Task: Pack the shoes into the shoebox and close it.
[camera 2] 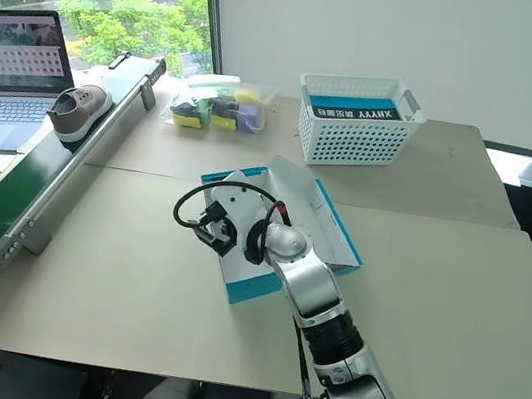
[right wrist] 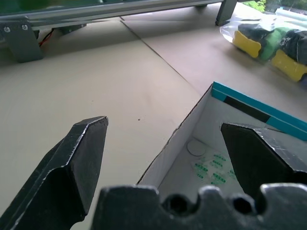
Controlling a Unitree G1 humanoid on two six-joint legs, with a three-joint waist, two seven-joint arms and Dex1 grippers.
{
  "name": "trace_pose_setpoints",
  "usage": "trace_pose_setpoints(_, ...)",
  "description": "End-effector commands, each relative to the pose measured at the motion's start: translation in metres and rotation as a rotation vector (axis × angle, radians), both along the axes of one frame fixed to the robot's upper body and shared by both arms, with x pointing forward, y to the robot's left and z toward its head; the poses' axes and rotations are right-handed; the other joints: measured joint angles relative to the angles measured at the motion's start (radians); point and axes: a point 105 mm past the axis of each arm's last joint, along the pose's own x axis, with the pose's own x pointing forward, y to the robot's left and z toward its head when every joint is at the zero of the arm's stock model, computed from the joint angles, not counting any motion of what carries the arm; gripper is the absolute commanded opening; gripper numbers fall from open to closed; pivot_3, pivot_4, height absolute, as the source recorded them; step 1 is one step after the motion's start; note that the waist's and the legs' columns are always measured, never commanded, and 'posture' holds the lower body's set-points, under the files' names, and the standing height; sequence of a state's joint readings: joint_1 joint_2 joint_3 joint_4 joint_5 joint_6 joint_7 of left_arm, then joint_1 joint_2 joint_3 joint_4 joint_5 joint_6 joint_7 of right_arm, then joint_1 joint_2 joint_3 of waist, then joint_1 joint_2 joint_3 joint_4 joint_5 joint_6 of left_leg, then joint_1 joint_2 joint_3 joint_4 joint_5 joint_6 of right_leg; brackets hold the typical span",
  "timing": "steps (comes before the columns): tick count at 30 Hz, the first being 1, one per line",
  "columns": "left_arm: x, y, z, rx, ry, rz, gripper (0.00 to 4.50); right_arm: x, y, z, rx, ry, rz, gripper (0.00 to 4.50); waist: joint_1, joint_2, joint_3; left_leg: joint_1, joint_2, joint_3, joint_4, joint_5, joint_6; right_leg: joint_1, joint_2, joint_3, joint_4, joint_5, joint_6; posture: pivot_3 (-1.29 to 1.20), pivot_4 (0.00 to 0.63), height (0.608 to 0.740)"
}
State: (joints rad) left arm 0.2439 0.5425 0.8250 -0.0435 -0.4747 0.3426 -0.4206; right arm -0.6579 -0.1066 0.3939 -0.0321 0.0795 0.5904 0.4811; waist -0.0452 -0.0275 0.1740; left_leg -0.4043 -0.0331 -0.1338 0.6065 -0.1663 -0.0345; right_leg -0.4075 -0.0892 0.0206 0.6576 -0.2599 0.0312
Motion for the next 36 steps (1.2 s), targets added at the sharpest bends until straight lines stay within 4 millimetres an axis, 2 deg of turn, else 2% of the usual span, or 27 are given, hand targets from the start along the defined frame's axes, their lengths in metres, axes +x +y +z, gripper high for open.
trace_pose_setpoints(1, -0.006, 0.008, 0.008, 0.029, -0.033, 0.019, 4.5, -0.001, 0.004, 0.018, 0.035, -0.065, 0.021, 4.45, 0.001, 0.0, 0.0, 0.0, 0.0, 0.0, 0.0, 0.0, 0.0, 0.0, 0.0, 0.0, 0.0, 0.0, 0.0, 0.0, 0.15, 0.729)
trace_pose_setpoints(8, -0.002, 0.014, 0.006, 0.031, -0.018, 0.011, 4.5, -0.001, 0.004, 0.016, 0.039, -0.06, 0.008, 4.45, 0.001, 0.0, 0.0, 0.0, 0.0, 0.0, 0.0, 0.0, 0.0, 0.0, 0.0, 0.0, 0.0, 0.0, 0.0, 0.0, 0.15, 0.729)
trace_pose_setpoints(22, 0.024, 0.007, -0.004, 0.006, -0.002, -0.049, 4.5, 0.003, -0.003, 0.017, 0.048, -0.07, -0.039, 4.45, -0.001, 0.0, 0.0, 0.0, 0.0, 0.0, 0.0, 0.0, 0.0, 0.0, 0.0, 0.0, 0.0, 0.0, 0.0, 0.0, 0.15, 0.729)
trace_pose_setpoints(36, 0.036, 0.007, -0.029, -0.082, -0.007, -0.014, 4.5, 0.006, -0.007, 0.022, 0.051, -0.085, -0.06, 4.45, 0.002, 0.0, 0.0, 0.0, -0.001, 0.0, 0.0, 0.0, 0.0, 0.0, -0.001, 0.0, 0.001, 0.0, 0.0, 0.0, 0.15, 0.729)
